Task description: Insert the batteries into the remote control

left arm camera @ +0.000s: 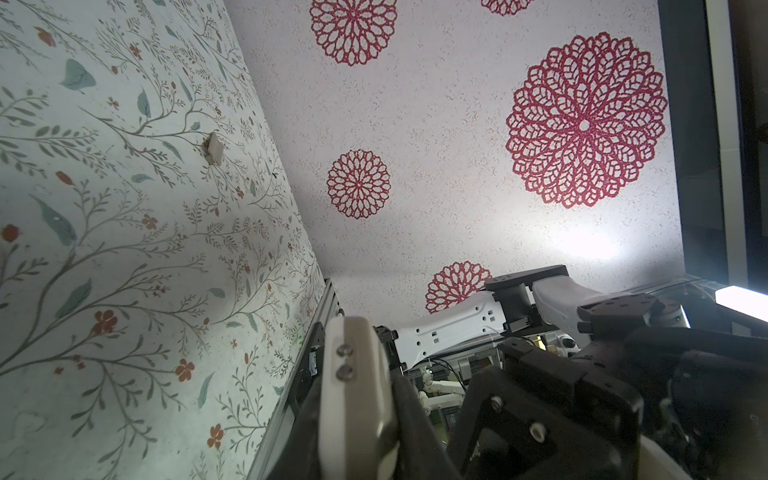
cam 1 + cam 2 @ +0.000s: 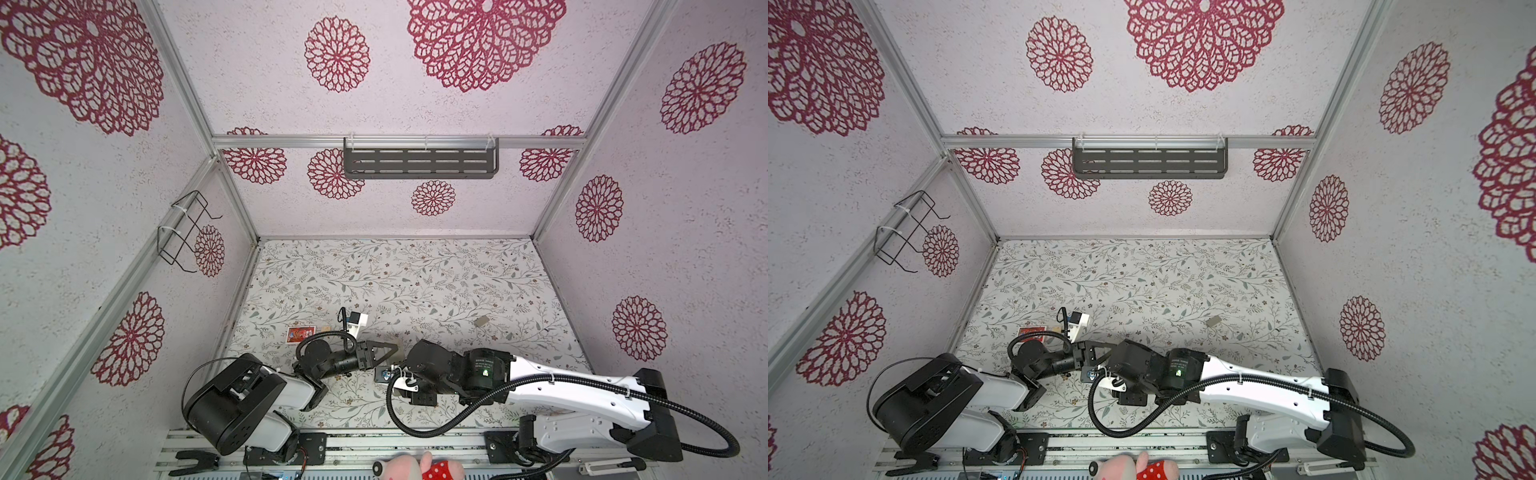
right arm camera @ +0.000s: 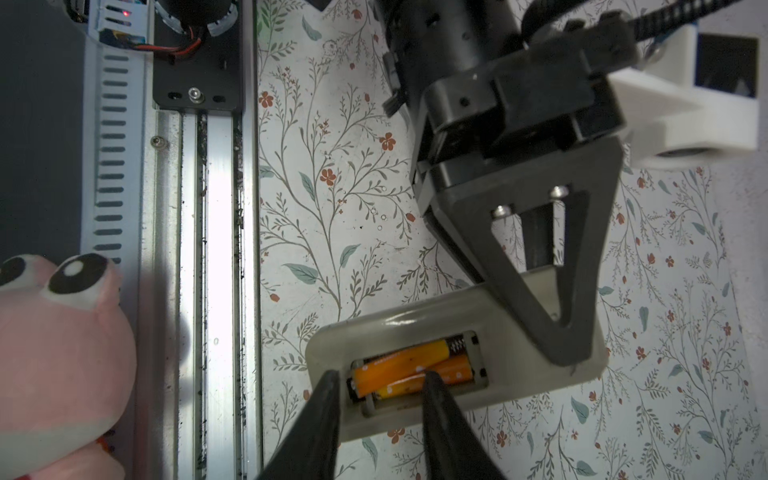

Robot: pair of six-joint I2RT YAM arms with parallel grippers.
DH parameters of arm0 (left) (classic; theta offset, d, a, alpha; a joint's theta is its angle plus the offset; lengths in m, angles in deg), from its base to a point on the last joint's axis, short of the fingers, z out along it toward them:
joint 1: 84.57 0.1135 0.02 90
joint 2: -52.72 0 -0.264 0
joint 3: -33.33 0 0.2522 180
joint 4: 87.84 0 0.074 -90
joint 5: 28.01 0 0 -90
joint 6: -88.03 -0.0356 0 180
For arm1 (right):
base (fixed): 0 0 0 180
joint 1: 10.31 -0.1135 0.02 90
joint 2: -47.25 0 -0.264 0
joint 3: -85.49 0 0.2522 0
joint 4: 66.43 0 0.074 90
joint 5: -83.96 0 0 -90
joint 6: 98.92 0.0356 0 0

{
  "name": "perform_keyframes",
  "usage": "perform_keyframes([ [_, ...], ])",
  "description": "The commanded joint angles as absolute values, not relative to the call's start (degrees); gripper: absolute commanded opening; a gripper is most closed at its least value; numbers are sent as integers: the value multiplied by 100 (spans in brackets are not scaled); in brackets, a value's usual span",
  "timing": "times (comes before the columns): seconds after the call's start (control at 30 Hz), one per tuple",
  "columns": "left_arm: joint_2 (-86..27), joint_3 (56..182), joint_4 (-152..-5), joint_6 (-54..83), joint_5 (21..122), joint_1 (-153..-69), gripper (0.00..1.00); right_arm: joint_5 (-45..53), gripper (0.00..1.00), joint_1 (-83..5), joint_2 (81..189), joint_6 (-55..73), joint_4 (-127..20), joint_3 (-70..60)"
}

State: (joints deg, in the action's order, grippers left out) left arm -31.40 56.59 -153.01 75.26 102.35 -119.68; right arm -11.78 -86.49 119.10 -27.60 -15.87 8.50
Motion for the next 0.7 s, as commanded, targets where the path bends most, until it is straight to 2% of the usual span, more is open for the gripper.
perform_keyframes([
  [0.0, -3175, 5771, -15547, 7529, 10313, -12034, 0, -1267, 30, -8678, 11945, -3070, -1387, 638],
  [0.27, -3183, 5777, -15546, 7520, 10321, -12051, 0, -1307, 29, -8675, 12085, -3158, -1329, 642],
  [0.67, -3218, 5773, -15551, 7511, 10330, -12087, 0, -1369, 23, -8678, 12177, -3186, -1382, 694],
])
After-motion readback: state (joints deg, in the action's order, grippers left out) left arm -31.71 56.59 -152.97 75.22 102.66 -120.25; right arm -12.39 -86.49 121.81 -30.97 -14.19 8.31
